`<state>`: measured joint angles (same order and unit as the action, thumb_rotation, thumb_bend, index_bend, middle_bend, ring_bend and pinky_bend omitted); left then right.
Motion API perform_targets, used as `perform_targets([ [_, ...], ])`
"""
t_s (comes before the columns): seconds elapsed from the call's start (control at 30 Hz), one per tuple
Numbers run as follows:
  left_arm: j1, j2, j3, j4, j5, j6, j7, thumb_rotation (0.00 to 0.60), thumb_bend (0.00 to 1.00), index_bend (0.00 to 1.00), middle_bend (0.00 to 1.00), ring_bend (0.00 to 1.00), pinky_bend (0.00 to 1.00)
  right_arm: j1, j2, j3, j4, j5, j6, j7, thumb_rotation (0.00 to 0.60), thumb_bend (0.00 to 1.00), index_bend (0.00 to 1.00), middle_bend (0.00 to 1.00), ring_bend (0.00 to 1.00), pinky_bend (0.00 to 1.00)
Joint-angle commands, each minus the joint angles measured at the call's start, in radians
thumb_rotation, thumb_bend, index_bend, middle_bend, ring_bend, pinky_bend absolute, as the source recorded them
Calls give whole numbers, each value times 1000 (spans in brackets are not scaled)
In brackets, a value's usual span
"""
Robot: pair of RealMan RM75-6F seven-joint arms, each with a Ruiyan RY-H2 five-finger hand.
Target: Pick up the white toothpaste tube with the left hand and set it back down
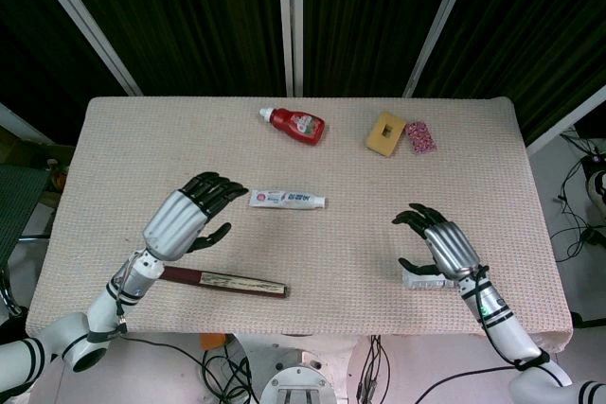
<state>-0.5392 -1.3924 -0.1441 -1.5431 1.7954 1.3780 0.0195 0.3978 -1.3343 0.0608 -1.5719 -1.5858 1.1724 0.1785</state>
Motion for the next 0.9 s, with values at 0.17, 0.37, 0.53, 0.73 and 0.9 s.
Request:
perform_targets([
  [0.17,-64,-18,-33,11,-79,-107,10,600,343,203,252,221,228,19,-18,1,31,2,-11,6,600,212,295,267,92,217],
  [0.37,-109,-19,-73,12,-255,-253,51,600,344,204,253,221,228,-43,41,-14,2,-3,95,-6,600,221,295,276,93,220],
  [0.53,-177,-83,-96,70,-405,-397,123,600,343,204,252,220,228,-118,120,-18,-56,-18,230,-16,600,229,294,282,94,224],
  [0.73,-267,-201,-95,149,-542,-527,265,600,332,204,235,209,227,-148,160,-11,-82,-25,287,-3,600,230,294,282,94,226],
  [0.9,-335,-310,-97,225,-649,-563,407,550,317,199,216,196,218,-141,156,-7,-81,-28,275,1,600,229,294,282,94,226],
])
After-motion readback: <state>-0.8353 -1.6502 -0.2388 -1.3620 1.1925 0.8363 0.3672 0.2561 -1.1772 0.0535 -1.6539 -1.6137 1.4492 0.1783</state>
